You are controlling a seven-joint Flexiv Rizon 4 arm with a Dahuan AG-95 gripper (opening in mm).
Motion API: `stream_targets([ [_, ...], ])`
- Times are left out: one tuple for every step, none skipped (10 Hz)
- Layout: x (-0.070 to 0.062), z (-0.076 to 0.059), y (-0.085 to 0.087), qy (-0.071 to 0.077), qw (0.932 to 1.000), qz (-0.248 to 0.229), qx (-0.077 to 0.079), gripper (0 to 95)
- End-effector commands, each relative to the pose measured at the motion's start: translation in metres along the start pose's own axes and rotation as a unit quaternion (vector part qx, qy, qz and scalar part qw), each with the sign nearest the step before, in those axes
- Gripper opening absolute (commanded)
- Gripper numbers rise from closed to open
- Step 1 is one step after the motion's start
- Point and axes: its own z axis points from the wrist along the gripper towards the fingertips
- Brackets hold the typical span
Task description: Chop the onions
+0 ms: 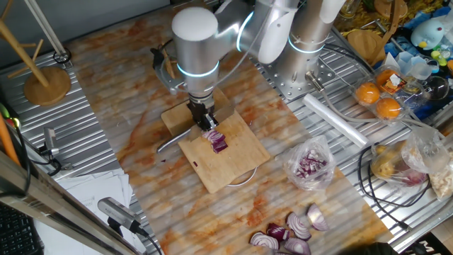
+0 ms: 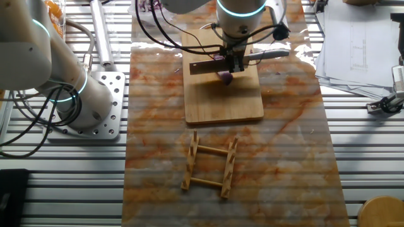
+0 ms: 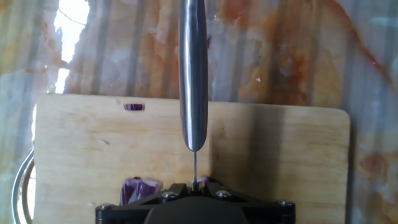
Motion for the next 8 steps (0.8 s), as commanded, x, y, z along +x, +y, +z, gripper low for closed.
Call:
stream_targets([
  [0.003,-0.003,0.000,0.000,1.0000,0.000,0.000,0.0],
  [0.002,0.000,0.000,0.000,1.0000,0.000,0.001,0.0],
  [0.002,0.003,0.001,-0.001,1.0000,0.000,0.003,0.0],
  [0.003,0.012,0.005,-0.006,1.0000,0.001,0.005,0.0],
  [0.003,0.018,0.009,-0.007,0.9999,0.004,0.010,0.0],
  [0.002,0.020,0.009,-0.007,0.9999,0.003,0.012,0.0],
  [0.003,0.021,0.010,-0.008,0.9999,0.003,0.010,0.0],
  [0.003,0.020,0.010,-0.005,1.0000,0.006,0.002,0.0],
])
